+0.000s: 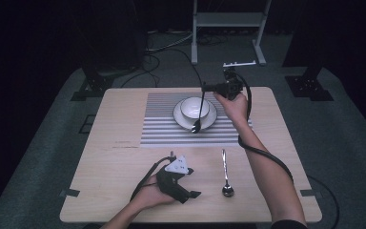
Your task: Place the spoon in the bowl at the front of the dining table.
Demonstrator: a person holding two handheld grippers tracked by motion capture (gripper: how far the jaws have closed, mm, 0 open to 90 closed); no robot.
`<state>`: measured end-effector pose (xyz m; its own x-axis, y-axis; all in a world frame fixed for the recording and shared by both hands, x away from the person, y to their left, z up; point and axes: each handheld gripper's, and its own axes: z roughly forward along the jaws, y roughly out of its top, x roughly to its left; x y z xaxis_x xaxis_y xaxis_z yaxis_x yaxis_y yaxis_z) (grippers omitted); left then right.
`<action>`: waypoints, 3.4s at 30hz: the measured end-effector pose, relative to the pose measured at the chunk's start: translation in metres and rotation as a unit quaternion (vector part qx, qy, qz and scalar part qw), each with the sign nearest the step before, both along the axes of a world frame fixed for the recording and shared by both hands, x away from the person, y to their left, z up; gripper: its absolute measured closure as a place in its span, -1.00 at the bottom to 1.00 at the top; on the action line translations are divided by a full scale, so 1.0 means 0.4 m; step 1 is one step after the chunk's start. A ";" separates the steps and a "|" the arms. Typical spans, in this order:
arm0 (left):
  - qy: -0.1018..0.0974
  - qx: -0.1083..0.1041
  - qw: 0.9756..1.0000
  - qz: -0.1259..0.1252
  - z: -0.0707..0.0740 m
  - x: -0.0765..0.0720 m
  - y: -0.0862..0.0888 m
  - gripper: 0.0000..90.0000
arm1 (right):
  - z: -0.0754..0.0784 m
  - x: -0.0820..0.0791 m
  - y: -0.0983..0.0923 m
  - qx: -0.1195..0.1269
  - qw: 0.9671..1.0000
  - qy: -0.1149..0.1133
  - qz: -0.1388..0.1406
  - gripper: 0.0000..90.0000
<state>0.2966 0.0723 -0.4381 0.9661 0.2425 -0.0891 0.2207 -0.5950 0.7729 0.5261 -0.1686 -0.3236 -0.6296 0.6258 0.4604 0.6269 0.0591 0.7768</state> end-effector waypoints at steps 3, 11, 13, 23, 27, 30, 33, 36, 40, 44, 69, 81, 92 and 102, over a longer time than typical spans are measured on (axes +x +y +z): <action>0.000 -0.002 1.000 -0.001 0.001 0.000 0.001 -0.63 | 0.005 0.009 -0.002 -0.001 1.000 -0.001 -0.009 0.97; 0.001 -0.006 1.000 -0.001 0.002 0.001 0.004 -0.63 | 0.006 0.033 -0.002 -0.006 1.000 0.003 -0.025 0.97; 0.001 -0.006 1.000 -0.001 0.003 0.001 0.004 -0.63 | 0.008 0.039 -0.003 -0.004 1.000 0.003 -0.028 0.97; 0.003 -0.010 1.000 -0.002 0.003 0.000 0.006 -0.63 | 0.023 0.060 0.005 -0.009 0.999 0.001 -0.035 0.97; 0.002 -0.011 1.000 -0.001 0.003 0.001 0.008 -0.63 | 0.031 0.067 0.008 -0.013 0.999 -0.002 -0.039 0.97; 0.002 -0.010 1.000 -0.003 0.003 0.000 0.007 -0.63 | 0.039 0.074 0.011 -0.008 0.999 -0.005 -0.042 0.97; 0.001 -0.010 1.000 -0.003 0.003 -0.001 0.007 -0.63 | 0.046 0.082 0.016 -0.015 0.999 -0.009 -0.047 0.97; 0.001 -0.010 1.000 -0.003 0.004 -0.002 0.007 -0.63 | 0.047 0.091 0.018 -0.018 0.998 -0.008 -0.054 0.97; 0.001 -0.012 1.000 -0.001 0.004 -0.002 0.008 -0.63 | 0.039 0.102 0.015 -0.014 0.998 -0.005 -0.066 0.97; -0.002 -0.009 1.000 -0.004 0.005 -0.002 0.007 -0.63 | 0.021 0.114 0.010 -0.021 0.997 0.002 -0.076 0.97; -0.007 -0.004 1.000 -0.006 0.003 -0.007 0.006 -0.62 | -0.004 0.124 -0.011 -0.044 0.994 -0.005 -0.102 0.97; -0.005 -0.005 1.000 -0.004 0.004 -0.008 0.009 -0.62 | -0.026 0.126 -0.009 -0.068 0.993 0.006 -0.095 0.96; -0.005 -0.004 1.000 -0.003 0.002 -0.009 0.009 -0.62 | -0.054 0.116 -0.029 -0.091 0.993 0.027 -0.075 0.95; -0.004 -0.004 1.000 -0.002 0.001 -0.007 0.010 -0.62 | -0.064 0.110 -0.052 -0.099 0.992 0.042 -0.065 0.87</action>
<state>0.2937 0.0761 -0.4376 0.9678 0.2376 -0.0828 0.2115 -0.5897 0.7794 0.5701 -0.1896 -0.3493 -0.5017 0.7830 0.3677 0.7015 0.1195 0.7026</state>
